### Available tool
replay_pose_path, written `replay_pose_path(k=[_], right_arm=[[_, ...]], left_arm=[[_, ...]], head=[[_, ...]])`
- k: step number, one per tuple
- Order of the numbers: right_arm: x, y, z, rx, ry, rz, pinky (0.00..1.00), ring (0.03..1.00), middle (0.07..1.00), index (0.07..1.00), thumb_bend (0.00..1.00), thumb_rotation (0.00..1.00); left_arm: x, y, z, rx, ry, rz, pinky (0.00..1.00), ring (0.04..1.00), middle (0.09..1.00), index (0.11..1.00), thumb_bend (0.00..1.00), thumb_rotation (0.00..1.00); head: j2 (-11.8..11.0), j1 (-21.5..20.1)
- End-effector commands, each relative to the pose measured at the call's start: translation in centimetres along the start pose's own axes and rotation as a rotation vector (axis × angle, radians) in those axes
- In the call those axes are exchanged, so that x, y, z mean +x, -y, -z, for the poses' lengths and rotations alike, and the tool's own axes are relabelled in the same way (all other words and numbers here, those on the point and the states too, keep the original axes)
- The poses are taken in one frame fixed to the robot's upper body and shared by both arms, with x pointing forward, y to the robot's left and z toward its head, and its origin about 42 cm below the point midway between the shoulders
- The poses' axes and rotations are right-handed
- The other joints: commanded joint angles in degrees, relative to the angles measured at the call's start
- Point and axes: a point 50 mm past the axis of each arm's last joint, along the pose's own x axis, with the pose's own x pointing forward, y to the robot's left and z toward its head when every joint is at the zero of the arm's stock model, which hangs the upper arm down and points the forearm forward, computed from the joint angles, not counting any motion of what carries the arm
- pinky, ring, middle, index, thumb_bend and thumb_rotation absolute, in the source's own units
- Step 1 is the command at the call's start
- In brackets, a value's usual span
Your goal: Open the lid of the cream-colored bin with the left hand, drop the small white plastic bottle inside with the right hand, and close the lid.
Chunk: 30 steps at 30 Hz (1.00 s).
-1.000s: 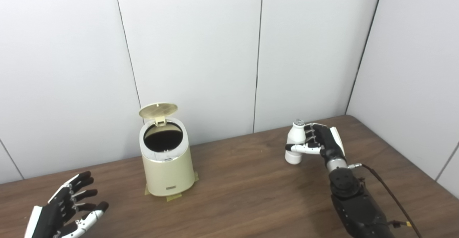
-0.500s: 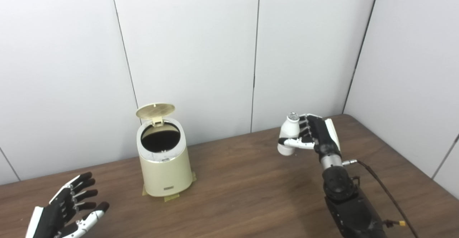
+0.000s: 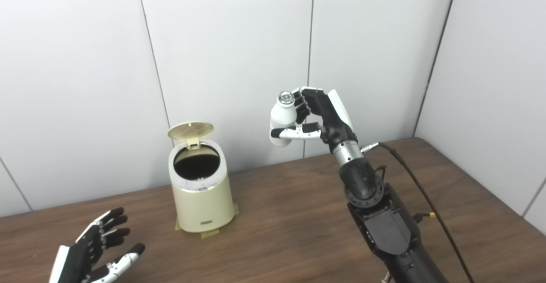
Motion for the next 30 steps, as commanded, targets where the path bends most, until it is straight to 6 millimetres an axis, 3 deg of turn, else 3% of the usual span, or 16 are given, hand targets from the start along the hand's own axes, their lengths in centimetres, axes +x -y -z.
replay_pose_path(k=[1, 5, 14, 20, 30], right_arm=[[1.9, 0.0, -2.9, 0.022, 0.096, 0.012, 0.38, 0.438, 0.48, 0.485, 0.53, 0.0], [2.7, -1.7, -4.0, 0.046, 0.114, -0.013, 0.36, 0.421, 0.485, 0.479, 0.53, 0.0], [3.3, -5.2, -6.1, 0.115, 0.139, -0.098, 0.31, 0.376, 0.459, 0.497, 0.53, 0.0], [3.0, -7.1, -7.0, 0.153, 0.147, -0.14, 0.33, 0.415, 0.503, 0.485, 0.52, 0.0], [3.1, -9.2, -8.7, 0.212, 0.175, -0.177, 0.31, 0.402, 0.468, 0.523, 0.52, 0.0]], left_arm=[[1.3, 0.1, -1.6, 0.004, 0.101, -0.009, 0.72, 0.741, 0.802, 0.837, 0.66, 0.09], [1.3, 1.1, -1.3, -0.016, 0.108, -0.002, 0.62, 0.706, 0.788, 0.826, 0.71, 0.12], [1.3, 3.2, -1.4, -0.045, 0.106, 0.004, 0.64, 0.728, 0.796, 0.829, 0.75, 0.18], [1.6, 4.1, -1.4, -0.047, 0.114, -0.003, 0.62, 0.712, 0.778, 0.817, 0.78, 0.17], [1.6, 4.5, -1.5, -0.07, 0.111, 0.002, 0.66, 0.737, 0.793, 0.823, 0.77, 0.18]], head=[[-0.18, 1.06], [-0.59, 4.77], [-0.63, 10.76], [-0.49, 12.49], [-0.16, 13.62]])
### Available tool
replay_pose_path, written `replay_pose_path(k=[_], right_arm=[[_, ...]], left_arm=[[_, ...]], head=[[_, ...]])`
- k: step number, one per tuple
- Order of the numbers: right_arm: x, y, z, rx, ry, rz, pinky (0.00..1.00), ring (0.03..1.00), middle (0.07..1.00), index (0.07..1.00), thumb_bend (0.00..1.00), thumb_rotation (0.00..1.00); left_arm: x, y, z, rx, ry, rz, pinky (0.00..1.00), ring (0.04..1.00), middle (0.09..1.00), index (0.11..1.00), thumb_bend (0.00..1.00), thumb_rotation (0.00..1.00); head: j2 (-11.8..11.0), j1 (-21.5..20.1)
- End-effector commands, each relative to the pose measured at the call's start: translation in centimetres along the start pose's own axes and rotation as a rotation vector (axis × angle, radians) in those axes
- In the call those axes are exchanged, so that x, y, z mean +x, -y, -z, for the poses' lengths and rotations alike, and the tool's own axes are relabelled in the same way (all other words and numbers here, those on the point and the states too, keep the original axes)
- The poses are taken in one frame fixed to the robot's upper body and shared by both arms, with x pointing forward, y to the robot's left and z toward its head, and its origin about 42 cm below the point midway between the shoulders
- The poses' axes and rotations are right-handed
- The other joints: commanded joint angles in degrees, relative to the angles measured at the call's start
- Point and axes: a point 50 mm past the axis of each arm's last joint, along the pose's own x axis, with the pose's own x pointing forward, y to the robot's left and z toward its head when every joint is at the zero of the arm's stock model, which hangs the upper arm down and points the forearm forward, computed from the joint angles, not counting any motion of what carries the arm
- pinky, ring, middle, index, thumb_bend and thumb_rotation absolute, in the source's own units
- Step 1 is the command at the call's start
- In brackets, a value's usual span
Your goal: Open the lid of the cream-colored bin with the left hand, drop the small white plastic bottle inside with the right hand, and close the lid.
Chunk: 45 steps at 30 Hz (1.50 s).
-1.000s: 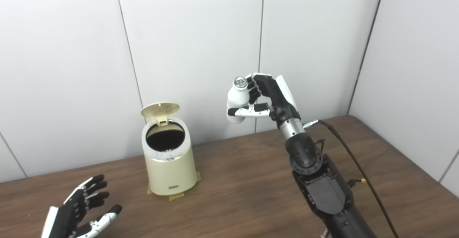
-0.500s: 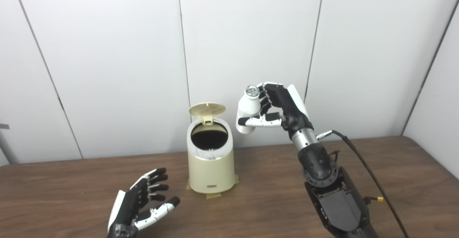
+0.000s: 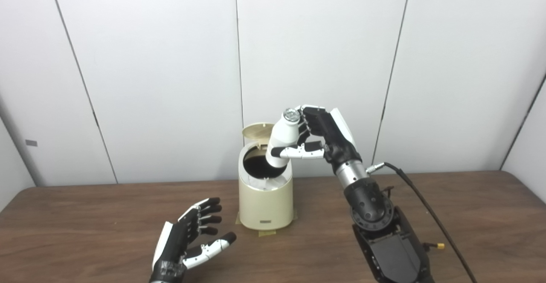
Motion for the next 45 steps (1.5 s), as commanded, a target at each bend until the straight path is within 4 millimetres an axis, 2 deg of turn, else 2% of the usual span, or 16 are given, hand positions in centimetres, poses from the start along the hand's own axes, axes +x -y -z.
replay_pose_path(k=[1, 11, 16, 19, 22, 32, 45], right_arm=[[2.0, 0.3, -3.4, 0.013, 0.128, 0.016, 0.31, 0.402, 0.468, 0.525, 0.52, 0.0], [2.0, -1.3, -2.7, 0.028, 0.104, -0.022, 0.35, 0.437, 0.47, 0.495, 0.52, 0.0], [2.3, -2.0, -2.0, 0.02, 0.103, -0.032, 0.45, 0.432, 0.46, 0.506, 0.52, 0.0], [2.6, -2.3, -1.6, 0.034, 0.101, -0.039, 0.36, 0.425, 0.466, 0.504, 0.52, 0.0], [2.9, -2.5, -1.4, 0.031, 0.103, -0.04, 0.33, 0.418, 0.471, 0.505, 0.52, 0.0], [4.8, -2.8, -1.0, 0.001, 0.084, -0.036, 0.31, 0.403, 0.48, 0.515, 0.52, 0.0], [5.9, -2.4, 0.0, -0.011, 0.054, -0.014, 0.32, 0.41, 0.485, 0.509, 0.52, 0.0]], left_arm=[[1.5, 0.0, -1.9, -0.006, 0.086, -0.009, 0.66, 0.738, 0.794, 0.822, 0.77, 0.18], [1.5, 0.3, -2.3, -0.007, 0.086, -0.016, 0.66, 0.744, 0.799, 0.825, 0.76, 0.17], [1.4, 0.5, -2.5, -0.001, 0.085, -0.019, 0.65, 0.736, 0.797, 0.829, 0.76, 0.17], [1.3, 0.6, -2.6, 0.003, 0.086, -0.019, 0.66, 0.73, 0.792, 0.828, 0.76, 0.17], [1.3, 0.6, -2.6, 0.007, 0.083, -0.019, 0.65, 0.738, 0.795, 0.829, 0.76, 0.18], [1.1, 0.7, -2.8, 0.003, 0.086, -0.016, 0.65, 0.737, 0.795, 0.825, 0.76, 0.17], [0.9, 0.9, -2.8, -0.006, 0.082, -0.011, 0.65, 0.73, 0.788, 0.823, 0.77, 0.17]], head=[[-0.02, 0.06], [0.58, 0.82], [0.83, 1.15], [1.05, 1.29], [1.19, 1.45], [1.48, 1.81], [1.85, 2.04]])
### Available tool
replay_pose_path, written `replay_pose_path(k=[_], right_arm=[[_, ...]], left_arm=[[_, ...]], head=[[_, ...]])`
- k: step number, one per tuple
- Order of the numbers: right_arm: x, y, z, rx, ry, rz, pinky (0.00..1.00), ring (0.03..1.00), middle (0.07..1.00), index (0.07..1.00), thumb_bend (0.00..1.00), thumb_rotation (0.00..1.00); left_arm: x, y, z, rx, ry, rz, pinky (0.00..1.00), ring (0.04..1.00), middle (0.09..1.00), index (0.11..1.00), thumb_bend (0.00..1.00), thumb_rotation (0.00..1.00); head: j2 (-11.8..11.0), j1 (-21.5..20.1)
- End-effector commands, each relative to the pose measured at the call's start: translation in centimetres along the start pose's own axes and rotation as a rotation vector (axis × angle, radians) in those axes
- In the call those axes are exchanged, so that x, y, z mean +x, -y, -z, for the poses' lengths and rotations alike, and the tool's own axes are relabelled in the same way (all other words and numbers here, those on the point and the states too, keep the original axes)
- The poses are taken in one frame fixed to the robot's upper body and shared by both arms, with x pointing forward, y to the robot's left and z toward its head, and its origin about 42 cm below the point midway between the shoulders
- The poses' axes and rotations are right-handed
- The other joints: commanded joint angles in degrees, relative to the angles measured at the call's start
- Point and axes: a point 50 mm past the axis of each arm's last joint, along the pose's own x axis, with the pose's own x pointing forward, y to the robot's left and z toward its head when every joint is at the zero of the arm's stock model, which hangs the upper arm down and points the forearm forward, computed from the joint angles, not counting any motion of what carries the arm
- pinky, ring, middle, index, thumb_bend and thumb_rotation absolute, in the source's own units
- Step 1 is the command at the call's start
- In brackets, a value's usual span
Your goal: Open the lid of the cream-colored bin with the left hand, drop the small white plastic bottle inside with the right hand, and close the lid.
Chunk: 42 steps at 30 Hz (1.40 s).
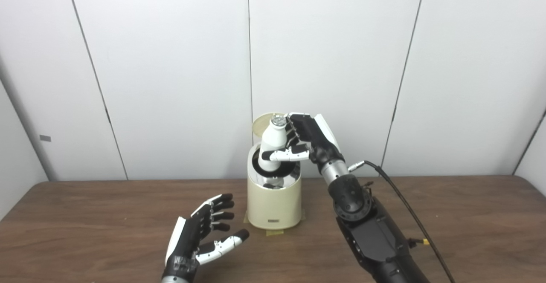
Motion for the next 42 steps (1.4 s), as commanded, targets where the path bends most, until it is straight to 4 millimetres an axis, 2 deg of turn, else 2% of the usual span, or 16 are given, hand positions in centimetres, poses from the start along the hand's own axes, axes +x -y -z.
replay_pose_path(k=[1, 9, 14, 15, 18, 20, 23, 28, 37, 42], right_arm=[[2.1, 1.5, -3.4, -0.004, 0.121, 0.046, 0.32, 0.411, 0.486, 0.509, 0.52, 0.0], [1.6, 2.0, -2.7, -0.071, 0.18, 0.007, 0.34, 0.422, 0.473, 0.503, 0.52, 0.0], [1.1, 2.2, -2.4, -0.165, 0.175, -0.12, 0.32, 0.411, 0.483, 0.52, 0.52, 0.0], [1.1, 2.3, -2.3, -0.182, 0.169, -0.144, 0.33, 0.442, 0.481, 0.513, 0.52, 0.0], [0.8, 2.5, -2.2, -0.214, 0.169, -0.192, 0.4, 0.554, 0.638, 0.643, 0.83, 0.0], [0.7, 2.6, -2.1, -0.222, 0.165, -0.204, 0.43, 0.591, 0.696, 0.69, 0.91, 0.01], [0.5, 2.8, -2.1, -0.233, 0.159, -0.216, 0.44, 0.596, 0.719, 0.713, 0.93, 0.02], [0.4, 3.0, -2.0, -0.244, 0.15, -0.235, 0.42, 0.581, 0.724, 0.719, 0.94, 0.06], [0.0, 3.2, -2.0, -0.218, 0.148, -0.231, 0.42, 0.577, 0.722, 0.716, 0.93, 0.05], [-0.8, 4.1, -2.5, -0.152, 0.194, -0.17, 0.38, 0.506, 0.66, 0.672, 0.87, 0.02]], left_arm=[[0.9, 0.1, -1.9, -0.005, 0.078, -0.01, 0.65, 0.73, 0.786, 0.823, 0.77, 0.16], [0.9, 0.0, -2.0, 0.008, 0.078, -0.011, 0.64, 0.733, 0.789, 0.821, 0.77, 0.17], [1.0, -0.1, -2.1, 0.003, 0.083, -0.006, 0.64, 0.729, 0.791, 0.821, 0.77, 0.18], [1.0, -0.1, -2.1, 0.001, 0.083, -0.006, 0.64, 0.729, 0.79, 0.82, 0.77, 0.17], [1.0, 0.0, -2.1, 0.004, 0.084, -0.007, 0.63, 0.722, 0.784, 0.816, 0.77, 0.17], [1.0, -0.1, -2.0, 0.007, 0.084, -0.006, 0.63, 0.717, 0.781, 0.814, 0.77, 0.17], [1.0, -0.1, -2.1, 0.007, 0.08, -0.003, 0.65, 0.722, 0.787, 0.818, 0.77, 0.17], [1.1, -0.1, -2.1, 0.003, 0.08, -0.002, 0.61, 0.7, 0.783, 0.812, 0.77, 0.16], [1.1, -0.1, -2.0, 0.005, 0.081, 0.001, 0.63, 0.705, 0.783, 0.807, 0.77, 0.18], [1.1, 0.0, -2.1, 0.006, 0.08, 0.001, 0.63, 0.705, 0.786, 0.806, 0.77, 0.17]], head=[[0.09, -0.06], [0.48, -0.23], [0.57, -0.57], [0.57, -0.57], [0.57, -0.57], [0.57, -0.64], [0.65, -0.7], [0.75, -0.74], [0.64, -0.8], [0.65, -0.71]])
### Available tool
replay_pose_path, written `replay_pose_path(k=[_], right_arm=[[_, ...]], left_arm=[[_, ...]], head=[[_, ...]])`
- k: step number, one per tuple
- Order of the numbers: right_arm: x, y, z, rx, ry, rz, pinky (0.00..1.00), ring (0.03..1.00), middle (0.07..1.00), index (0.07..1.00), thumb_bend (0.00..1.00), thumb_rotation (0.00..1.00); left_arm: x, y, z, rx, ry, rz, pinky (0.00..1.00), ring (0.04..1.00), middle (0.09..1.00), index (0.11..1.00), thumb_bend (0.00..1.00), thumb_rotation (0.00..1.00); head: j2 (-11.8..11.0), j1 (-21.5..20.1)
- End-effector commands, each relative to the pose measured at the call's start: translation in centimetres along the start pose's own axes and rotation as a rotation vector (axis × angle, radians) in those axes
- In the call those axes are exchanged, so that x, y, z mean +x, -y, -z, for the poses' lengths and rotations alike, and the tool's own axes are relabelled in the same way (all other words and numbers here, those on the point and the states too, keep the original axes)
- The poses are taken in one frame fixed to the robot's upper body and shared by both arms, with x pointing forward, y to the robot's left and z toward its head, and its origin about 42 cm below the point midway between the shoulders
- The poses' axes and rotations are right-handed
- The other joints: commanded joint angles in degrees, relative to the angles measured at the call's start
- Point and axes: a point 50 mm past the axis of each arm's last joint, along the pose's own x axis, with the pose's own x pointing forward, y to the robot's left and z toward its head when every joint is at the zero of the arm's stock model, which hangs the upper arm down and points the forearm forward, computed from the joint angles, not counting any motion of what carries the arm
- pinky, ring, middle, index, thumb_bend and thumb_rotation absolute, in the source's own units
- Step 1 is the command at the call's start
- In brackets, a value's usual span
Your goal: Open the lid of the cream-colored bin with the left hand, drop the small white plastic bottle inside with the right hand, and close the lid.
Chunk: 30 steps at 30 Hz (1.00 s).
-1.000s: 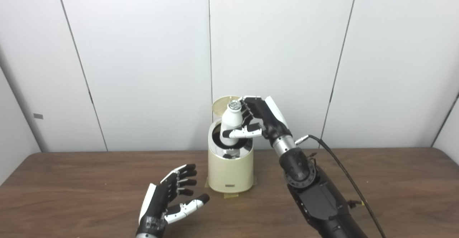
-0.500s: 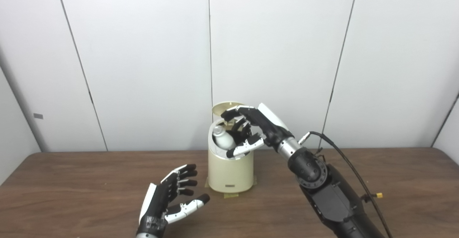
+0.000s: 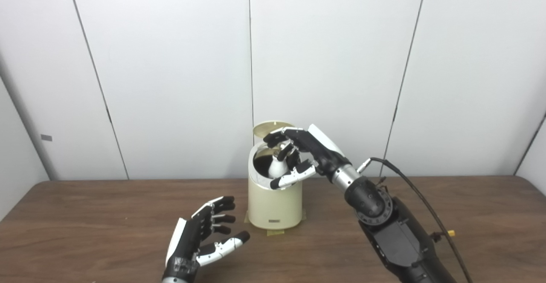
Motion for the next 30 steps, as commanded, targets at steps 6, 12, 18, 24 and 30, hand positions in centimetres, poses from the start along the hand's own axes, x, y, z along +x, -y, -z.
replay_pose_path(k=[6, 12, 18, 24, 30], right_arm=[[-1.5, 3.9, -2.9, 0.066, 0.171, 0.192, 0.27, 0.366, 0.557, 0.603, 0.84, 0.03], [-5.6, 4.8, 0.2, 0.212, 0.123, 0.296, 0.28, 0.384, 0.534, 0.615, 0.83, 0.16], [-10.7, 3.7, 5.6, 0.467, -0.02, 0.248, 0.43, 0.584, 0.748, 0.791, 0.85, 0.26], [-14.2, 1.7, 7.7, 0.583, -0.081, 0.238, 0.52, 0.641, 0.82, 0.851, 0.86, 0.3], [-15.6, 0.2, 8.3, 0.678, -0.089, 0.288, 0.58, 0.688, 0.823, 0.841, 0.89, 0.28]], left_arm=[[1.3, -0.1, -2.1, 0.008, 0.092, -0.006, 0.62, 0.703, 0.783, 0.805, 0.76, 0.16], [1.4, -0.2, -2.1, 0.001, 0.09, -0.006, 0.62, 0.701, 0.78, 0.805, 0.77, 0.16], [1.4, -0.4, -1.9, 0.01, 0.089, -0.008, 0.62, 0.702, 0.78, 0.805, 0.77, 0.17], [1.3, -0.6, -1.8, 0.003, 0.094, -0.009, 0.62, 0.716, 0.782, 0.808, 0.77, 0.17], [1.0, -0.8, -1.9, 0.0, 0.096, -0.011, 0.62, 0.719, 0.784, 0.812, 0.76, 0.17]], head=[[0.11, 0.21], [-0.01, 0.1], [-0.27, -0.03], [-0.16, 0.1], [-0.04, 0.52]])
